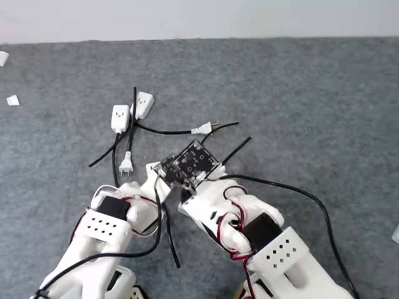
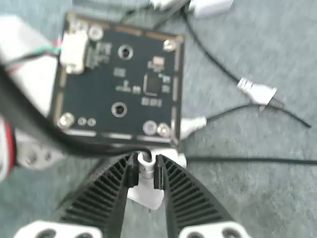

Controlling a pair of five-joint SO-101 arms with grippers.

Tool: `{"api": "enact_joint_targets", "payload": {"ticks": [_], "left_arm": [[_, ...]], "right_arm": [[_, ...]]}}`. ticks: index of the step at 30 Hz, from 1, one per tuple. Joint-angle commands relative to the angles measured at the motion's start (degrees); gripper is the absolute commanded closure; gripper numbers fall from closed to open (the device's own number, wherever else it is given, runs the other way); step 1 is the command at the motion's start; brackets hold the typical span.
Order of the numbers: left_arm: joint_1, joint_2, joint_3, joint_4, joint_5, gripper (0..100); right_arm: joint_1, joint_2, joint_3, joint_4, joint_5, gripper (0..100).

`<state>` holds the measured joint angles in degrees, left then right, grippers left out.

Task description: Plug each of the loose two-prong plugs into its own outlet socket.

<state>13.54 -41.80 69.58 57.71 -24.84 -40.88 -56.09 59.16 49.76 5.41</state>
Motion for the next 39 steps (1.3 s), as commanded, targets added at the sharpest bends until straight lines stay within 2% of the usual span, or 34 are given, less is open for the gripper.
{"api": "enact_joint_targets", "payload": {"ticks": [1,6,10,12,19,23,39], "left_arm": [[-5.54,-1.23,-0.40,-5.36,10.90,98],[-19.78,-1.23,-0.31,-14.59,25.49,98],[-25.23,-1.23,-0.31,-16.18,29.98,98],[-26.46,-1.14,-0.04,-18.02,30.24,98],[-28.31,-1.14,6.55,-34.11,30.24,98],[-28.04,-1.14,6.81,-34.55,30.24,98],[-27.96,-1.14,6.99,-34.55,29.98,98]], "right_arm": [[0.92,2.33,-0.44,-8.84,-6.24,99.1],[1.36,13.76,-0.70,-25.80,-14.51,99.1],[1.19,24.84,-2.46,-39.52,-14.86,99.1],[1.54,30.81,-5.27,-42.51,-15.65,99.1],[-0.04,47.60,-18.81,-43.21,-17.41,99.1],[-0.75,50.77,-22.59,-44.70,-17.41,99.1],[-0.48,55.25,-22.51,-45.58,-16.53,99.1]]}}
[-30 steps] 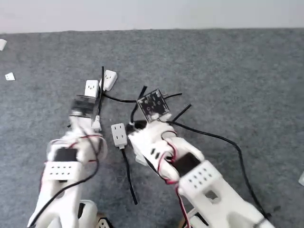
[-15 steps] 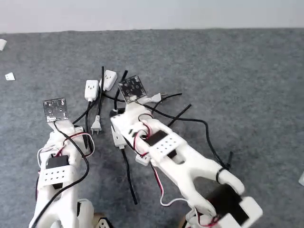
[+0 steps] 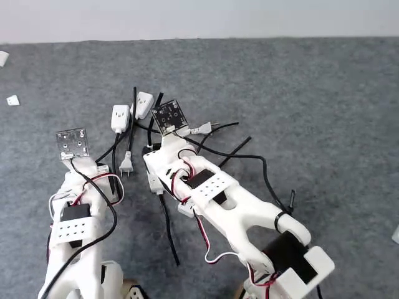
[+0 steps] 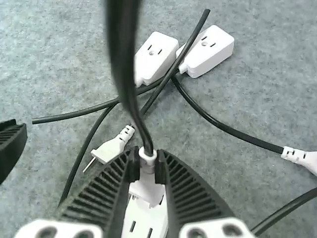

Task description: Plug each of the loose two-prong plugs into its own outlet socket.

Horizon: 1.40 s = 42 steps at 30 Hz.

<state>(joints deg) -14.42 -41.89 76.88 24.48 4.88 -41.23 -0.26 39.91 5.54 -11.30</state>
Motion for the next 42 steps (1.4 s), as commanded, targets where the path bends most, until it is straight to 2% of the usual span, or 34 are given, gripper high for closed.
{"api": "enact_joint_targets", "payload": {"ticks": [1,11,19,32,42], "left_arm": [[0.00,-1.05,-0.22,-1.32,0.26,98],[0.00,-1.05,-0.13,-1.32,0.26,98],[0.00,-1.05,-0.13,-1.32,0.18,98],[0.00,-0.97,-0.13,-1.32,0.18,98],[0.00,-0.79,-0.13,-1.32,0.18,98]], "right_arm": [[0.04,-0.57,-3.25,-1.45,1.23,99.1],[1.36,1.01,-3.43,-2.68,6.07,99.1],[1.63,2.15,-3.25,-2.24,6.42,99.1],[0.31,-6.90,8.18,-1.54,6.51,99.1],[0.22,-10.42,9.23,11.74,9.76,99.1]]}}
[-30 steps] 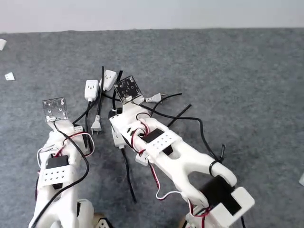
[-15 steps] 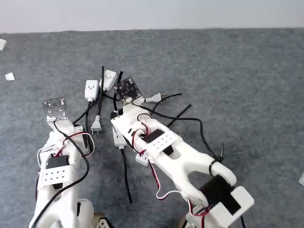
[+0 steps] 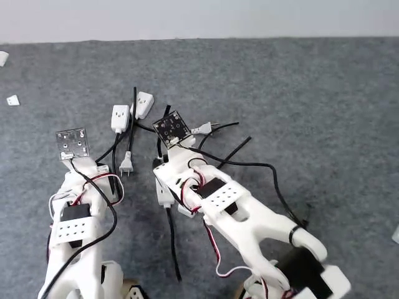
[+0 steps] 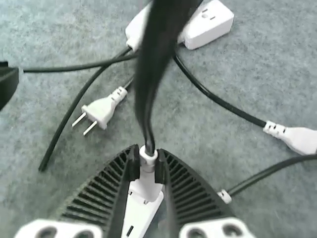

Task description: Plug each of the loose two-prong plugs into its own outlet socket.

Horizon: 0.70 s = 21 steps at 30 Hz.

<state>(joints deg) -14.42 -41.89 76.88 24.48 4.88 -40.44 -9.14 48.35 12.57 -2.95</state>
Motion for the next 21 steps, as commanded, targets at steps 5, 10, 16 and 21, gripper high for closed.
{"api": "enact_joint_targets", "payload": {"ticks": [5,10,16,21], "left_arm": [[0.00,-0.70,-0.13,-1.32,0.18,98],[0.18,-0.70,-0.66,1.85,0.18,98],[1.67,-0.53,-3.03,12.66,-2.81,98],[1.67,-0.44,-3.12,13.71,-4.04,98]], "right_arm": [[-0.57,-3.74,0.97,10.77,3.69,99.1],[-0.57,-4.35,0.97,14.29,3.78,99.1],[-0.84,-7.25,3.52,15.60,5.63,99.1],[-2.86,-15.25,10.64,15.87,8.09,99.1]]}}
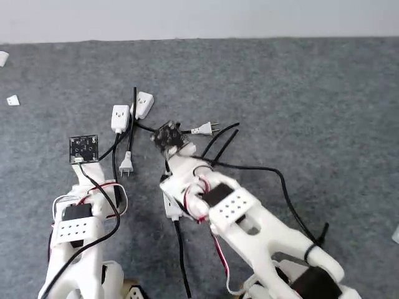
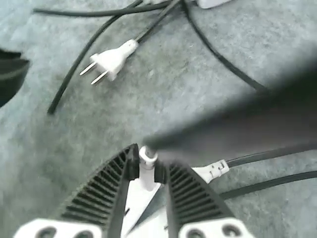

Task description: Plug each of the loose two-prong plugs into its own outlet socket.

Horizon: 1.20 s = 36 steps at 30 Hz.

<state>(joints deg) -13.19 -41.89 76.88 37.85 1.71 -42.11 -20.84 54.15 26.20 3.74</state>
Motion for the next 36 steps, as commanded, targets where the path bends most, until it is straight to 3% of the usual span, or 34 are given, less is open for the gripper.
{"api": "enact_joint_targets", "payload": {"ticks": [1,7,18,22,26,30,36], "left_arm": [[0.44,-0.44,-3.12,0.35,-0.88,98],[0.35,4.84,-5.58,0.35,-0.97,98],[-2.55,21.89,-18.07,3.60,-0.97,98],[-2.90,21.89,-18.15,3.43,-0.97,98],[-2.99,21.89,-18.24,3.43,-0.97,98],[-3.08,21.89,-18.33,3.34,-0.97,98],[-3.16,21.89,-18.42,3.34,-0.97,98]], "right_arm": [[-1.19,-5.32,6.42,2.24,1.67,99.1],[-1.27,-10.42,10.73,3.38,3.25,99.1],[-1.45,-4.70,6.07,3.91,2.20,95.5],[-2.59,-4.88,4.13,5.58,-8.88,84.7],[-5.58,-4.26,-2.99,13.05,-17.67,84.1],[-9.63,-4.00,-4.31,14.55,-18.90,84.3],[-8.40,4.79,-6.77,14.29,-18.90,83.9]]}}
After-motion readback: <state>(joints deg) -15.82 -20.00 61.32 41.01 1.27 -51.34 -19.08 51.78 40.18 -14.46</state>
